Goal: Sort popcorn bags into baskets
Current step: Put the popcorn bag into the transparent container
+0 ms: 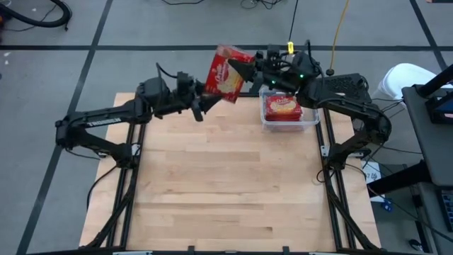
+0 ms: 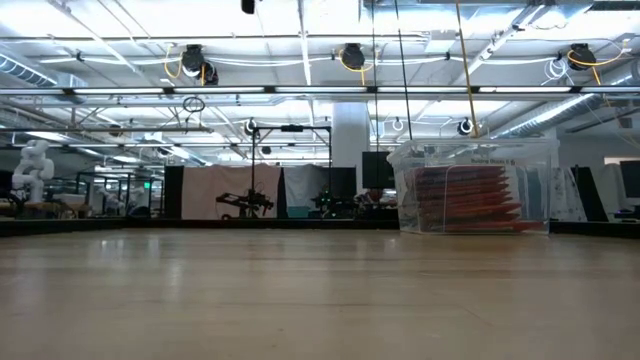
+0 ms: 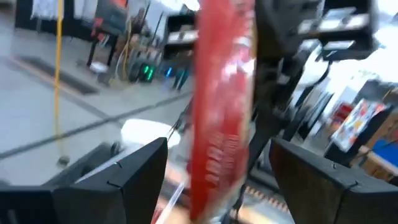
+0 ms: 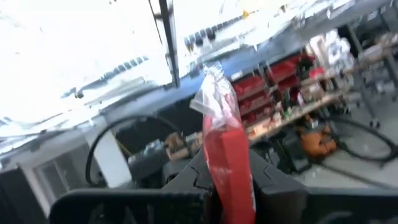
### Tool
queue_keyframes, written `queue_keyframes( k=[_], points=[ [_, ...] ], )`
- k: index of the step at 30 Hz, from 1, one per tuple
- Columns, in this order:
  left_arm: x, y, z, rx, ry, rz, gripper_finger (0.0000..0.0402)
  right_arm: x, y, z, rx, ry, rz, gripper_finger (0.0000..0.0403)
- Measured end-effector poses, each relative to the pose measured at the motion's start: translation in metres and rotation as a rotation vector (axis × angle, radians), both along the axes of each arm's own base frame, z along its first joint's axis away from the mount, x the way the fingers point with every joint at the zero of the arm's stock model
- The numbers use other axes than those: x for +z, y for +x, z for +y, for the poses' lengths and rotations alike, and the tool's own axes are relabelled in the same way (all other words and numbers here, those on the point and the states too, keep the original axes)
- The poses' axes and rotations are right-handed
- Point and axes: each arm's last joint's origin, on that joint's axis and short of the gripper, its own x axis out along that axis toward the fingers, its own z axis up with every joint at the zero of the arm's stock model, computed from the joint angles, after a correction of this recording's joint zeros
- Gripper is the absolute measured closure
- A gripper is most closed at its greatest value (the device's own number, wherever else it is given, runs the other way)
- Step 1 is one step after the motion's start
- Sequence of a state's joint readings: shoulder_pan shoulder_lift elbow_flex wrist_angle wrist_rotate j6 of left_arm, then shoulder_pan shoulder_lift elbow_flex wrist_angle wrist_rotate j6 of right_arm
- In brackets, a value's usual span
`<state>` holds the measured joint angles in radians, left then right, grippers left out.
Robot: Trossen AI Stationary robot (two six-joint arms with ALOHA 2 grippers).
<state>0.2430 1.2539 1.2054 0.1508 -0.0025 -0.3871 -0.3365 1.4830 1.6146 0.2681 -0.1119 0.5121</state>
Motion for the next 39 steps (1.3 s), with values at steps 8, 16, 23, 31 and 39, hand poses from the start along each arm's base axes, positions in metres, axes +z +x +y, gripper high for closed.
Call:
queue_keyframes(
  k=[8,16,23,31,39],
  points=[
    [0.007,0.015,0.001,-0.058,0.029,-0.190,0.0160,0.015,-0.007,-0.001,-0.078,-0.036,-0.162,0.0387],
    [0.012,0.024,0.006,-0.060,0.047,-0.368,0.0221,0.019,-0.009,-0.001,-0.088,-0.042,-0.210,0.0387],
    [0.011,0.023,0.016,-0.032,0.041,-0.379,0.0344,0.021,-0.010,-0.001,-0.107,-0.086,-0.224,0.0387],
    [0.015,0.009,0.035,0.012,0.050,-0.348,0.0370,0.019,-0.012,-0.003,-0.135,-0.043,-0.193,0.0366],
    [0.019,-0.045,0.055,-0.002,0.037,-0.081,0.0382,0.017,-0.047,0.008,-0.184,0.055,0.095,0.0266]
  ],
)
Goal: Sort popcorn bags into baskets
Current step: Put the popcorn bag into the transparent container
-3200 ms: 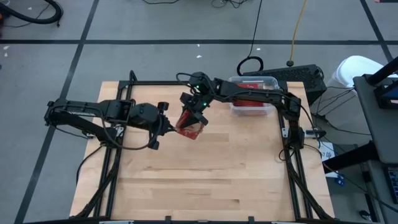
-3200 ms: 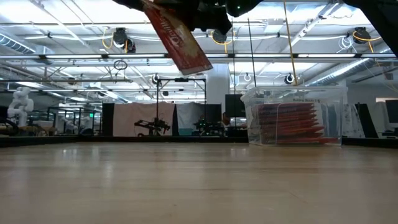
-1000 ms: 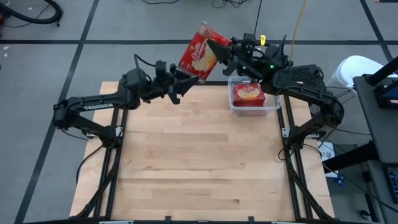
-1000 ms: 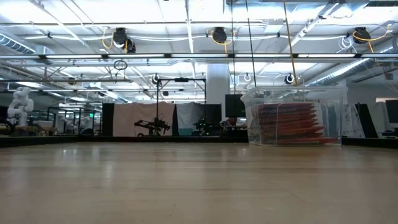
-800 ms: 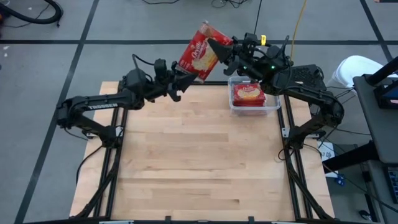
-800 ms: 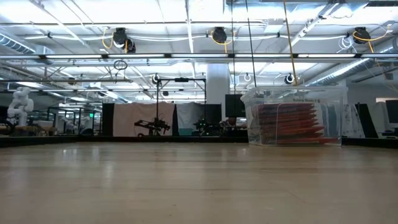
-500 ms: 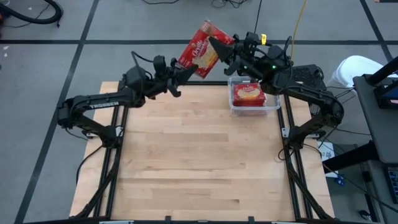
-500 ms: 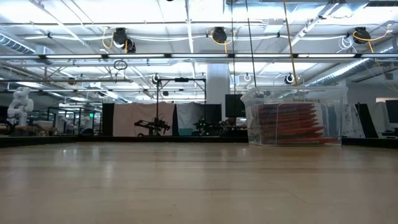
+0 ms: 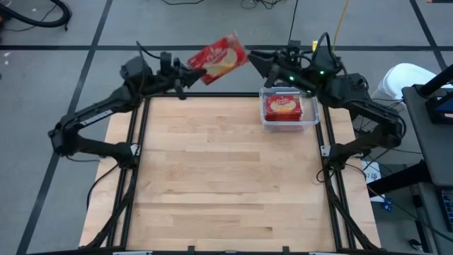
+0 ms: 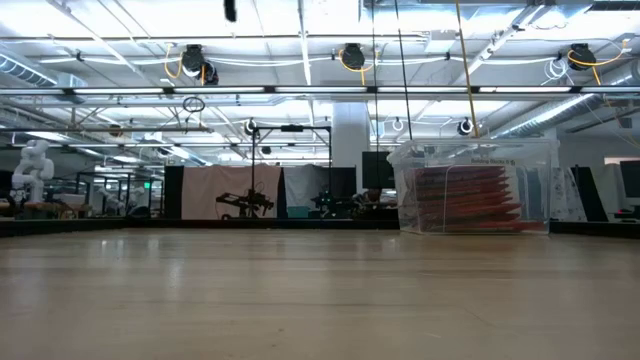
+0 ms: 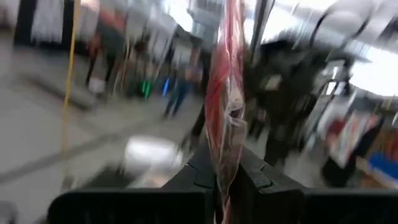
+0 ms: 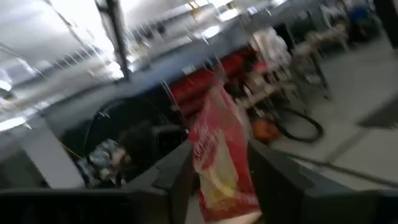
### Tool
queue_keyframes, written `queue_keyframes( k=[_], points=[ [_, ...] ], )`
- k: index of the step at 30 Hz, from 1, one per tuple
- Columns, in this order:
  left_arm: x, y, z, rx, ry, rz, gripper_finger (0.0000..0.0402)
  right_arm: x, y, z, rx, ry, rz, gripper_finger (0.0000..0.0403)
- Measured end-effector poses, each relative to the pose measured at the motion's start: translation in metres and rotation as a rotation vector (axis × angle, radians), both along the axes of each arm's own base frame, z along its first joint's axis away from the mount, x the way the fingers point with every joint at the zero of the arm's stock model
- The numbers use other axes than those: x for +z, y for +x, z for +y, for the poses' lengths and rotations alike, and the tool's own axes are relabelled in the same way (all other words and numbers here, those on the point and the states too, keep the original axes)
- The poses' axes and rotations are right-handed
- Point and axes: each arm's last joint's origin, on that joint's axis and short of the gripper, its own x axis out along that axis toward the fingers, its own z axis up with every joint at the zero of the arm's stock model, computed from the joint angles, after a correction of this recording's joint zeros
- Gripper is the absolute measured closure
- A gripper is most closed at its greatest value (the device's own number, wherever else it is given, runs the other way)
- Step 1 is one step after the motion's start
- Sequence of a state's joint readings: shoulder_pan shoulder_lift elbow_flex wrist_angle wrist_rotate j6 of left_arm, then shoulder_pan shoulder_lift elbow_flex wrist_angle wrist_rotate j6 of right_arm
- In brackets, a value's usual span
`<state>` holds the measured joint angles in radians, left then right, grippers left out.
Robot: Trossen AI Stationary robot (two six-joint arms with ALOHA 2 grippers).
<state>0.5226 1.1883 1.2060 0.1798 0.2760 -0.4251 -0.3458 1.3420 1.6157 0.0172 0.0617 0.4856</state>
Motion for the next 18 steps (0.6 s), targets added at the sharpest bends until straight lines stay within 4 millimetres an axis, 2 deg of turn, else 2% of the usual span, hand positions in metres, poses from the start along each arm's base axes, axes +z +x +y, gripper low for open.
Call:
queue_keyframes(
  k=[5,10,18],
  points=[
    [-0.016,-0.022,0.001,-0.090,-0.064,0.237,0.0376,-0.010,-0.018,0.006,-0.017,0.081,0.177,0.0220],
    [-0.032,-0.023,-0.006,-0.223,-0.116,0.377,0.0374,-0.026,-0.021,0.008,0.018,0.150,0.342,0.0197],
    [-0.036,-0.014,-0.021,-0.306,-0.121,0.407,0.0377,-0.053,0.005,0.010,0.258,0.193,0.497,0.0190]
  ],
)
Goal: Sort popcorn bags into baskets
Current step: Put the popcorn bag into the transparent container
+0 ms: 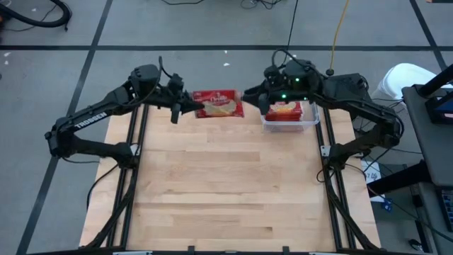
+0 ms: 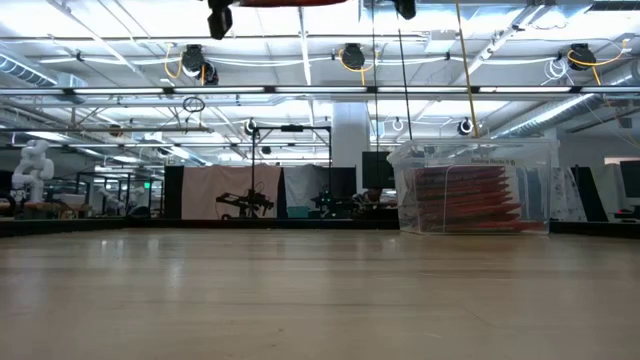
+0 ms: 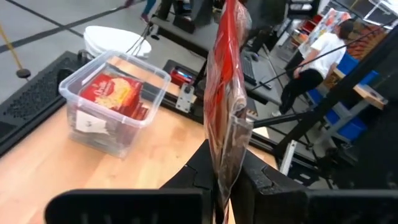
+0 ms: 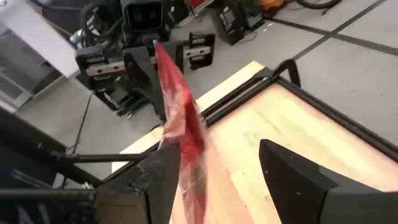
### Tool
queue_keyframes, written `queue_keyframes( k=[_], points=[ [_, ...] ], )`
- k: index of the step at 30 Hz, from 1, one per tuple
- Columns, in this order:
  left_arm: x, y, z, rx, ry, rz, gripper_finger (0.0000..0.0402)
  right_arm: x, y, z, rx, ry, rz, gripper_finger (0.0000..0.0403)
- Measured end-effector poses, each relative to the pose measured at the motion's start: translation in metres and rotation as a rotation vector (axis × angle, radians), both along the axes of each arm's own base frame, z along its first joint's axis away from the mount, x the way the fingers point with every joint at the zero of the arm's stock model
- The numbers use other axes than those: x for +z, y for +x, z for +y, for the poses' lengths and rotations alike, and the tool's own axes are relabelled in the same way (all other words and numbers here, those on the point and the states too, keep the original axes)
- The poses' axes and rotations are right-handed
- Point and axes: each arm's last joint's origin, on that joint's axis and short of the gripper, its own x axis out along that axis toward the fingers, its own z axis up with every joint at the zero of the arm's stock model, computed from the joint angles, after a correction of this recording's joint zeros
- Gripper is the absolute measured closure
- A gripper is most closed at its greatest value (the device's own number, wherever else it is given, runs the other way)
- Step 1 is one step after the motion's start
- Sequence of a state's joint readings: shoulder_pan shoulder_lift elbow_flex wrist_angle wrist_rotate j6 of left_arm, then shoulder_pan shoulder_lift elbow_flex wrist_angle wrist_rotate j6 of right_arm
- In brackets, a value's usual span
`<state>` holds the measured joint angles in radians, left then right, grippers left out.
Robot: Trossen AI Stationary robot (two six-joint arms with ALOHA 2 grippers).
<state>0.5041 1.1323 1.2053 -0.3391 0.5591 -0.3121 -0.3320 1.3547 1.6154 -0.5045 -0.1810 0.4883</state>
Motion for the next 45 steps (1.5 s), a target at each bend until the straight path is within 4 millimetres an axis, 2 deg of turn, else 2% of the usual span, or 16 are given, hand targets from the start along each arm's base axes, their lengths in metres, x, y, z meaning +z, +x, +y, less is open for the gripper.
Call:
queue_keyframes(
  k=[7,11,17,22,31,38,41,45],
  points=[
    [-0.001,0.005,-0.009,0.017,0.002,0.015,0.0379,-0.012,0.016,-0.002,0.071,0.009,0.027,0.0190],
    [-0.004,0.005,-0.010,0.032,0.004,0.049,0.0380,-0.012,0.013,0.000,0.095,0.016,0.047,0.0190],
    [-0.006,0.000,0.000,0.101,0.040,0.074,0.0377,-0.012,-0.004,0.006,0.110,0.017,0.125,0.0190],
    [-0.004,0.006,0.001,0.083,0.050,0.029,0.0375,-0.015,-0.003,0.013,0.116,0.030,0.158,0.0190],
    [-0.006,0.033,-0.009,0.018,0.017,-0.042,0.0375,-0.012,-0.004,0.019,0.024,0.016,0.150,0.0188],
    [-0.012,0.055,-0.011,0.007,-0.005,-0.075,0.0375,-0.004,-0.021,0.014,0.025,-0.027,0.141,0.0184],
    [-0.010,0.062,-0.010,0.012,0.009,-0.130,0.0374,0.001,-0.029,0.012,0.054,-0.056,0.119,0.0201],
    [-0.009,0.073,-0.005,0.025,0.039,-0.216,0.0374,0.004,-0.036,0.004,0.101,-0.067,0.099,0.0246]
  ],
)
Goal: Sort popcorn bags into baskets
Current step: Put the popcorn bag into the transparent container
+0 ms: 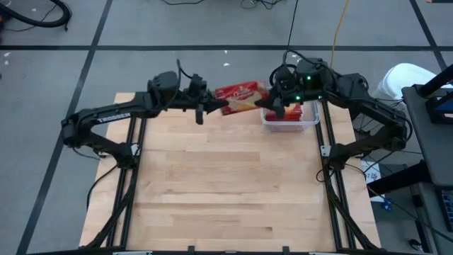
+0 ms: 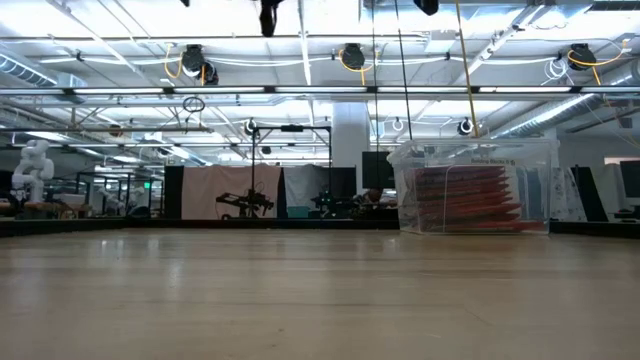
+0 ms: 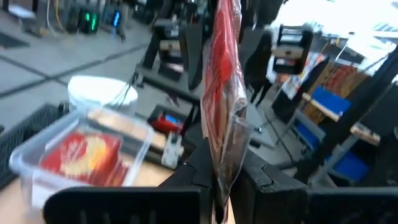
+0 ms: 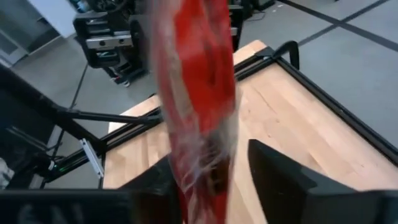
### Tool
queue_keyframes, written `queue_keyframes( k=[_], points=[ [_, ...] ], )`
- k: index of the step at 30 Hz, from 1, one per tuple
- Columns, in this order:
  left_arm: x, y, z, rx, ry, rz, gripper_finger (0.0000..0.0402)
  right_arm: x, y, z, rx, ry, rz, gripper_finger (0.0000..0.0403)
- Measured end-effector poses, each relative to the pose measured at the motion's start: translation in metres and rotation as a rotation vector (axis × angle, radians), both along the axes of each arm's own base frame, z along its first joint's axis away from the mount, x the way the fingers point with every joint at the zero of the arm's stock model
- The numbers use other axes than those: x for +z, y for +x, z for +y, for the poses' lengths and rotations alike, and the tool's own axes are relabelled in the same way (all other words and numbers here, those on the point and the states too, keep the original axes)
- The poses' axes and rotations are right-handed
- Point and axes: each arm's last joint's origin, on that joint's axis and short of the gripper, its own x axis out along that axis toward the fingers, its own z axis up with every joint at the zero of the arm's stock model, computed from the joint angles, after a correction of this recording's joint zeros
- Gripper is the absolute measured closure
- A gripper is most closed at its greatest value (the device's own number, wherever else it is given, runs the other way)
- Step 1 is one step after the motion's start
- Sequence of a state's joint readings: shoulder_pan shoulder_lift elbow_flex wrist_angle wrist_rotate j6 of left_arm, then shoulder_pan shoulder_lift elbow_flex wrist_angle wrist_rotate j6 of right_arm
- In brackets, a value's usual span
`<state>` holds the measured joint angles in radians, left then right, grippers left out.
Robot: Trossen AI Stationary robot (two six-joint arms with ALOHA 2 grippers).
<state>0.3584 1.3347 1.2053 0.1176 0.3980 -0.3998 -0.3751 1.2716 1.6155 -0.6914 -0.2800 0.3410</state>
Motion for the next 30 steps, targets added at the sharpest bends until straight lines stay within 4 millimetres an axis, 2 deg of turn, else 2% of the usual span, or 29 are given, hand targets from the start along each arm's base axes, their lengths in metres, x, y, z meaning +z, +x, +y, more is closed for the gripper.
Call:
queue_keyframes(
  k=[8,11,14,18,24,27,30],
  points=[
    [-0.011,0.027,0.011,0.013,0.014,-0.105,0.0373,0.002,-0.009,-0.025,0.028,-0.035,-0.034,0.0358],
    [-0.016,0.031,0.016,0.081,0.006,-0.102,0.0368,0.000,-0.016,-0.036,-0.011,-0.023,-0.021,0.0389],
    [-0.019,0.031,0.019,0.179,0.010,-0.068,0.0339,-0.003,-0.025,-0.045,-0.063,0.004,0.014,0.0390],
    [-0.021,0.027,0.025,0.278,0.016,-0.030,0.0267,-0.006,-0.039,-0.053,-0.140,0.052,0.057,0.0374],
    [-0.029,0.011,0.034,0.327,-0.113,0.125,0.0169,-0.015,-0.053,-0.059,-0.228,0.160,0.155,0.0384],
    [-0.030,0.004,0.034,0.321,-0.151,0.179,0.0146,-0.019,-0.060,-0.059,-0.254,0.212,0.202,0.0387],
    [-0.029,-0.007,0.031,0.299,-0.173,0.236,0.0139,-0.021,-0.067,-0.058,-0.289,0.231,0.244,0.0386]
  ],
)
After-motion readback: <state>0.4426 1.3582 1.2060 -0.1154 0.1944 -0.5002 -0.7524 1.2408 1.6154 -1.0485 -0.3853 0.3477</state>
